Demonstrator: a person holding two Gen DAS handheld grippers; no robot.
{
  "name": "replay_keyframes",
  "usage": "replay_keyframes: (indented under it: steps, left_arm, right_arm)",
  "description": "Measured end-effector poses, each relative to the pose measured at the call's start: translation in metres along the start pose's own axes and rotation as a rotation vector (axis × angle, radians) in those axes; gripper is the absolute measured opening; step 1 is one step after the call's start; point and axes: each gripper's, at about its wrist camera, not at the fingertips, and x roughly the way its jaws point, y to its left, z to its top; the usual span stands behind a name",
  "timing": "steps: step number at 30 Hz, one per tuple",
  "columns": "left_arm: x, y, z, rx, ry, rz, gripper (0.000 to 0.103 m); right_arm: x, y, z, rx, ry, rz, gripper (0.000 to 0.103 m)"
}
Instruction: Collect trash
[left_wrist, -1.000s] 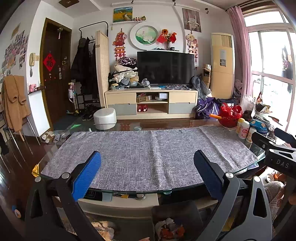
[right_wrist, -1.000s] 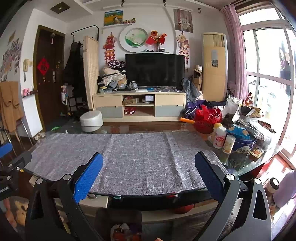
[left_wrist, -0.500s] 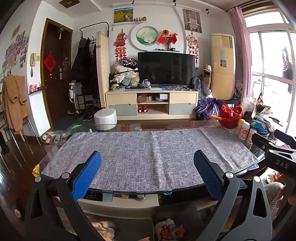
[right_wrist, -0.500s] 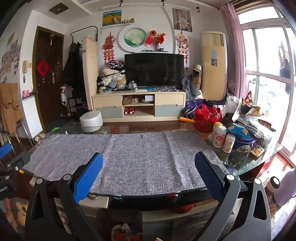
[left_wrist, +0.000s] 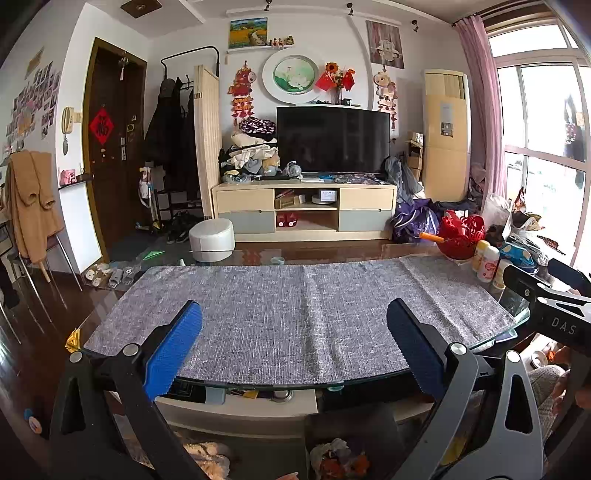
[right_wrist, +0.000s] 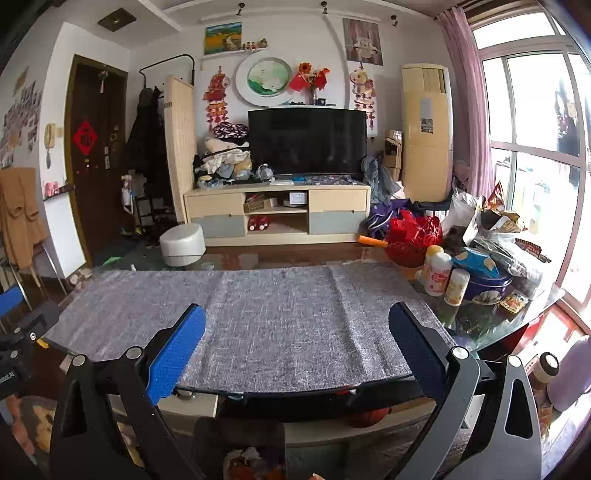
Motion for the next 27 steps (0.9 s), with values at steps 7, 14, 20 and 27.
replay_keyframes:
  steps: [7,14,20,27]
  left_arm:
    - [-0.0002,0.0026,0.0031,-0.011,0.001,0.006,0.095]
    - [-0.0011,0.0016,0.0034,-0.005,-0.001,0.014,0.095]
    - [-0.0004,0.0012,0.0043,-0.002,0.001,0.011,0.095]
    - [0.0008,-0.0002,0.0040,-0.006,0.007,0.011,0.095]
  right_arm:
    - [0.0006,-0.0002,0.0007,0.006,0.009,0.000,0.100]
    - [-0.0024,0.0017,-0.0001,0.004,0.004,-0.002,0.100]
    - [-0.0022,0.0024,-0.0001,0.009,0.008,-0.003,0.100]
    - [-0.0006,0.0010,0.0001,0.009,0.009,-0.003,0.100]
